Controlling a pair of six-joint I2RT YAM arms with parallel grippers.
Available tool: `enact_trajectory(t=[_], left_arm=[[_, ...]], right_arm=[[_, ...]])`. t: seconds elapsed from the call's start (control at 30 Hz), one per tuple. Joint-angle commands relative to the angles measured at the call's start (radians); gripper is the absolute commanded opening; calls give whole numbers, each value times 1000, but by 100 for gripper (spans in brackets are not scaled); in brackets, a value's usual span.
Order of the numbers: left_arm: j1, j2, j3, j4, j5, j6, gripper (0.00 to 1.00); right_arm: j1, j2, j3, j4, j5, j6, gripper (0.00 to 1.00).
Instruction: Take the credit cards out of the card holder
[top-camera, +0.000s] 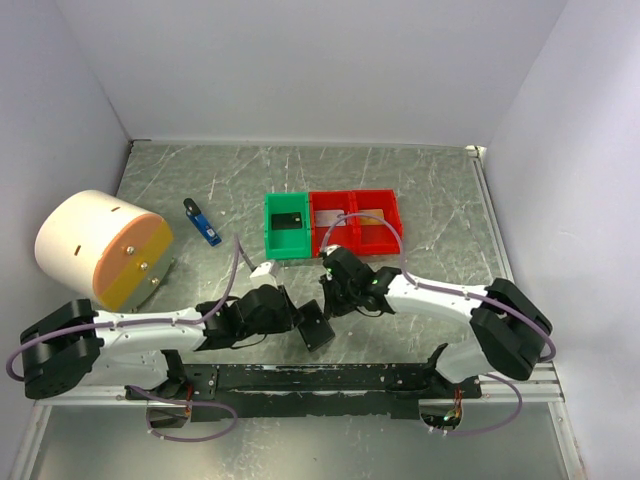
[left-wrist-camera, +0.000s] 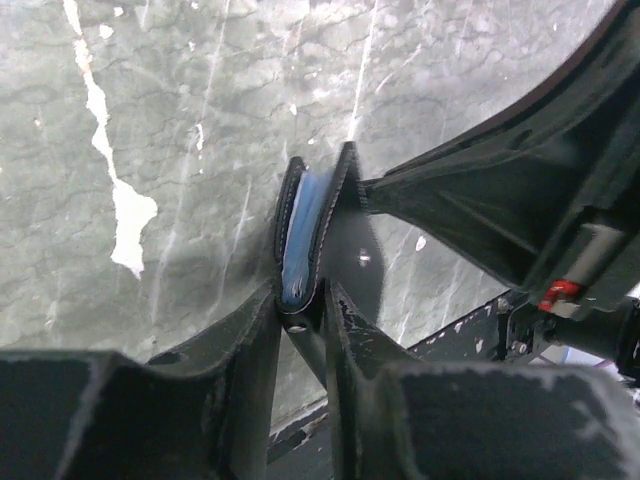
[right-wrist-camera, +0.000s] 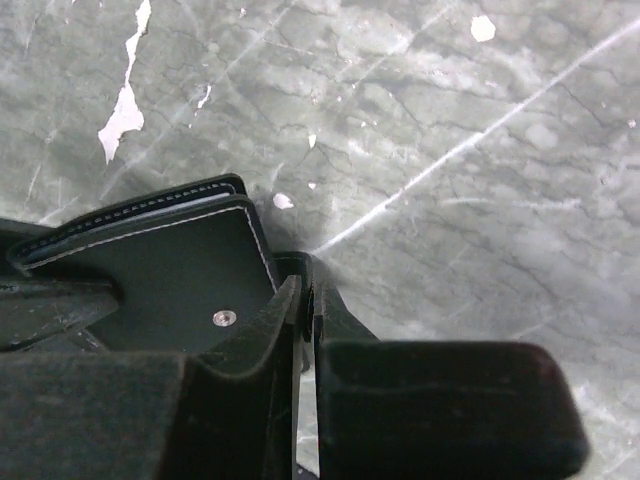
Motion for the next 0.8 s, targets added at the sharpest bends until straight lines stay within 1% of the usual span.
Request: enact_trajectory(t=[0.0,0.03,0.07,0.1,0.13,0.2,0.27,0.3,0.4,0.47,0.53,0.6,0.67,0.77], left_arm=[[-6,-51,-32,-55,-15,17,44],[-6,-63,-30,-79,-29,12,60],[-6,-76,-26,-107,-40,7,72],[-5,-94,-22,-131,-53,5,81],[-6,-108,-15,-160,-66,4,86],[-6,-136,2,-217,-91,5,94],[-5,-166,20,-259,-113,10,97],[-4,-182,25,-278,-122,12,98],[0,-238,31,-336,-155,-6,100],[6,-285,26,-357,-153,-13,100],[11,-335,22,-387,-149,-19,100],[13,-381,20,-426,-160,-44,100],[13,-421,10,-454,-171,-57,100],[15,-460,-6,-490,-175,-78,100]], right_arm=[[-1,-113,10,-62,50,47,1],[-3,-141,9,-69,53,55,1],[-3,-167,10,-77,57,64,0],[-2,-192,16,-86,59,75,0],[-3,-216,21,-95,62,86,0],[-2,-256,31,-111,71,113,0],[-2,-287,33,-95,52,134,0],[-2,-297,29,-61,35,150,0],[15,-285,11,82,-74,234,0],[61,-258,8,175,-112,268,0],[104,-229,28,200,-80,276,0],[118,-195,44,196,-65,273,0],[120,-163,62,147,-12,289,0],[117,-184,44,105,62,305,0]])
